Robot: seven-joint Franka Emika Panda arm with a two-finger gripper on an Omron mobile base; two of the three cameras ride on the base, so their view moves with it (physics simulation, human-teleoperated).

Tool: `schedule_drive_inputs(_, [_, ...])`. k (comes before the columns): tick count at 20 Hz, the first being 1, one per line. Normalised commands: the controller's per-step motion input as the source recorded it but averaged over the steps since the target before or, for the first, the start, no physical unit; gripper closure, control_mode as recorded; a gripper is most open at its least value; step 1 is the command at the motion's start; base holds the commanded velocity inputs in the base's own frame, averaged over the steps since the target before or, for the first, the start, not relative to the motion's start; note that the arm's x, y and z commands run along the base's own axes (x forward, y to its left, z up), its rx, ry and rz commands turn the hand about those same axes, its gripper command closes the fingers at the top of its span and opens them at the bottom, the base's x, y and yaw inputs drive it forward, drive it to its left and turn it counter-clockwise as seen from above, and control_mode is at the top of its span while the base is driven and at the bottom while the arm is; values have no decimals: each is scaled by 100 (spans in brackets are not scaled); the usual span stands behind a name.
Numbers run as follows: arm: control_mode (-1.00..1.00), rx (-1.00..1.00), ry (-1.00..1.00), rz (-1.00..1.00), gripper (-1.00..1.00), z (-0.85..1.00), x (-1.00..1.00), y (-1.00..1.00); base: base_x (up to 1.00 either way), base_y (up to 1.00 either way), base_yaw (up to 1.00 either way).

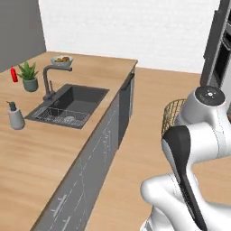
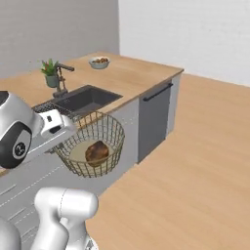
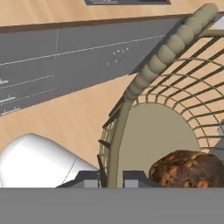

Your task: Open the cabinet, pick up the bread from the cabinet and place it in the basket. Then move the basket to the dining counter.

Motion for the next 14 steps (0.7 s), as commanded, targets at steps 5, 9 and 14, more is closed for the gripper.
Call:
schedule_drive_inputs(5, [100, 0, 0, 0, 100, 0, 0, 0, -84, 18, 75])
schedule_drive_inputs(9, [100, 0, 0, 0, 100, 0, 0, 0, -91, 71, 54])
schedule_drive_inputs(14, [100, 0, 0, 0, 100, 0, 0, 0, -91, 84, 33])
